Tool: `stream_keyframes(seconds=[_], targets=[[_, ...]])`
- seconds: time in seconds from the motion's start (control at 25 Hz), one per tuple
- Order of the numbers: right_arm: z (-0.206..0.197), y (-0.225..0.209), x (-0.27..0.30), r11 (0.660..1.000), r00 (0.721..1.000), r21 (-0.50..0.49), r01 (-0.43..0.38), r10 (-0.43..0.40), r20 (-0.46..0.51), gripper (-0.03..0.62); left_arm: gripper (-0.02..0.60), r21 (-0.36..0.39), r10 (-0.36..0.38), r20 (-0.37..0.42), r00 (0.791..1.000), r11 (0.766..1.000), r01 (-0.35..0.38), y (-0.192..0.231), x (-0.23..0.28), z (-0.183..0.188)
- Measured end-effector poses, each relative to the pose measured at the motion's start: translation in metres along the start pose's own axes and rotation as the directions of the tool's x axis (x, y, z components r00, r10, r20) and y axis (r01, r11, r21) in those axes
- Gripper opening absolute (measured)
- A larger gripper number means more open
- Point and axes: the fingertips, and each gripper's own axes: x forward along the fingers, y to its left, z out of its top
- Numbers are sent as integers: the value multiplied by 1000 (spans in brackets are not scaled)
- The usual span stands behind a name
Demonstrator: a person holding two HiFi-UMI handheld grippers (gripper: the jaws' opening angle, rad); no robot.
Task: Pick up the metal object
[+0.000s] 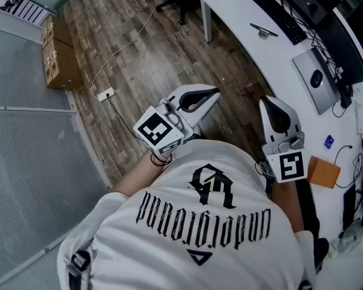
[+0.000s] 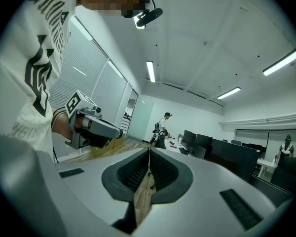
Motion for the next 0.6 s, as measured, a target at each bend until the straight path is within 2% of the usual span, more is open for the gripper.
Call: stream_keyframes(seconds=[0.2,0.32,0.6], targets=[[16,7,54,999,999,20,35,-34,-6,16,15,25,-17,-5,1000,1000,18,53,-32,18],[23,15,76,999,999,25,45,-45,-9,16,15,15,-13,-5,1000,1000,13,78,-49,21],[14,19,101,998,998,47,46,-44,-36,16,15,-12,-23,-16,1000,1000,23,105,-53,13]])
